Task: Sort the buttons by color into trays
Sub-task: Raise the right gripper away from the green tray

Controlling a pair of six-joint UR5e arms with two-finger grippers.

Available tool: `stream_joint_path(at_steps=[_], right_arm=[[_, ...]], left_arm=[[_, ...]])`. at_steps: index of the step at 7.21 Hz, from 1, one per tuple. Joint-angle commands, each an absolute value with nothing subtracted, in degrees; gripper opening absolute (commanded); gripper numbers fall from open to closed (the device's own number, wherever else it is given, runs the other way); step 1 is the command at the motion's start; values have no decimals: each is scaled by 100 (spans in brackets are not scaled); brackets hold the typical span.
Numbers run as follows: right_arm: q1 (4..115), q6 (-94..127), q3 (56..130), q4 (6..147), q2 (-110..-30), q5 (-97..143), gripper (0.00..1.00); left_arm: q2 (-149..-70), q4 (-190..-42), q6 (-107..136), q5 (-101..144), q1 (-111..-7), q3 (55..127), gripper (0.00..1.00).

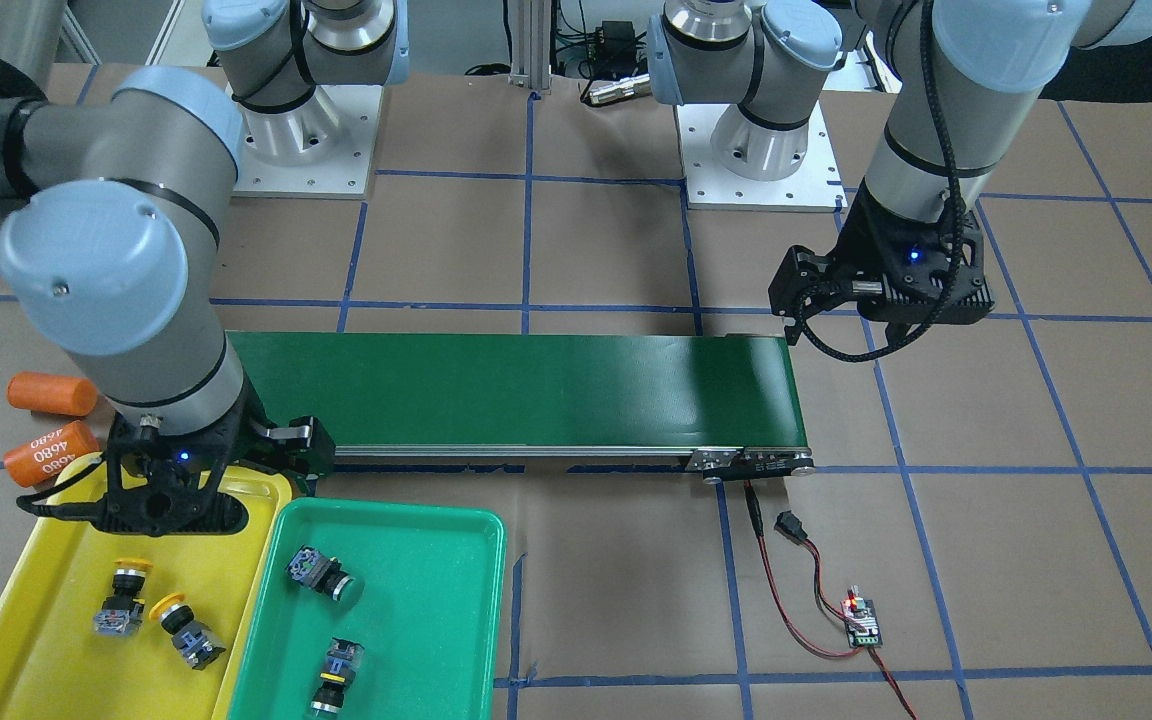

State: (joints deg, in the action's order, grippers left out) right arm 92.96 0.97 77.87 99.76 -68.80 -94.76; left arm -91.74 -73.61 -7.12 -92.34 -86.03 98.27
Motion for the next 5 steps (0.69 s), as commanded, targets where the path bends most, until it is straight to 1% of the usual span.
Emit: stream_joint_path(at_steps=[1,3,5], right_arm=[[9307,97,7822,8934,-7573,-9475,100],[9334,-60,7892,8877,-8189,-8987,100],[9203,-114,8085,8903,-8122,-8912,100]], left_arm=[[-9080,-7417,-712,-9272,-8604,9861,100],[-9114,-7514,-712,-9325,-8604,9782,100],[-9036,-7628,-703,-9639,-8622,9739,100]])
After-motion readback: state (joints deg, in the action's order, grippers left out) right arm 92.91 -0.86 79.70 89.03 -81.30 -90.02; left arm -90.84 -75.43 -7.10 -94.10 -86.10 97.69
